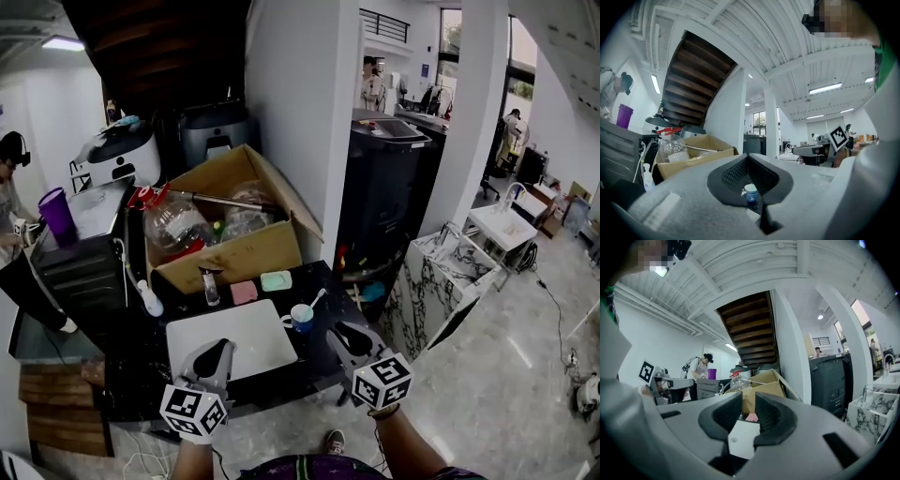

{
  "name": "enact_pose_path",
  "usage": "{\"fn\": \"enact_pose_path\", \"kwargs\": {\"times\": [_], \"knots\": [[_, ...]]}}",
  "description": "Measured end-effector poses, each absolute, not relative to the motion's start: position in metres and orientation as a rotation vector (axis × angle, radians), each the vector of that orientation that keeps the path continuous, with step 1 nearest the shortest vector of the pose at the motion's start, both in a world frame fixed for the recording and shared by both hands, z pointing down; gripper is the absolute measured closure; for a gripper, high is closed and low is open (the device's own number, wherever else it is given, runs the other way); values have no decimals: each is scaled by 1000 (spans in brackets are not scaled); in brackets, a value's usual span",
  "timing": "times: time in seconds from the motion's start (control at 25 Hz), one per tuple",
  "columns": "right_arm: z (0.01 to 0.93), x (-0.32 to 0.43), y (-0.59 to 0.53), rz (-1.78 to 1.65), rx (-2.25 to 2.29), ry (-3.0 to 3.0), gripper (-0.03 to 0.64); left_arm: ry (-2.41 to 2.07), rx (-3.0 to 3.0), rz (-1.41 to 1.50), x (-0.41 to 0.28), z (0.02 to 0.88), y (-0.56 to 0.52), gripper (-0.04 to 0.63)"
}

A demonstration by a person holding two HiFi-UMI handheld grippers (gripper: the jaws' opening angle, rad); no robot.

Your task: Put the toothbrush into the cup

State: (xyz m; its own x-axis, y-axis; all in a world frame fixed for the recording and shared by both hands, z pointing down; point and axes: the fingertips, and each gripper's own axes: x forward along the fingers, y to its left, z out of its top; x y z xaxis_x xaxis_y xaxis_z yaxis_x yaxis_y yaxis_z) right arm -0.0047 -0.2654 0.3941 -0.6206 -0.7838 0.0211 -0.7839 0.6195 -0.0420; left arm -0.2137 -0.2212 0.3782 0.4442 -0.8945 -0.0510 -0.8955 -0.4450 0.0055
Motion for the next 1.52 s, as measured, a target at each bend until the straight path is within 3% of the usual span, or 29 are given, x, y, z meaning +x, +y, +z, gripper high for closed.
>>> {"fn": "enact_pose_path", "kwargs": {"times": [1.52], "knots": [[380, 14, -262, -22, 1513, -2830, 614, 1660, -2635, 44, -209, 392, -222, 578]]}}
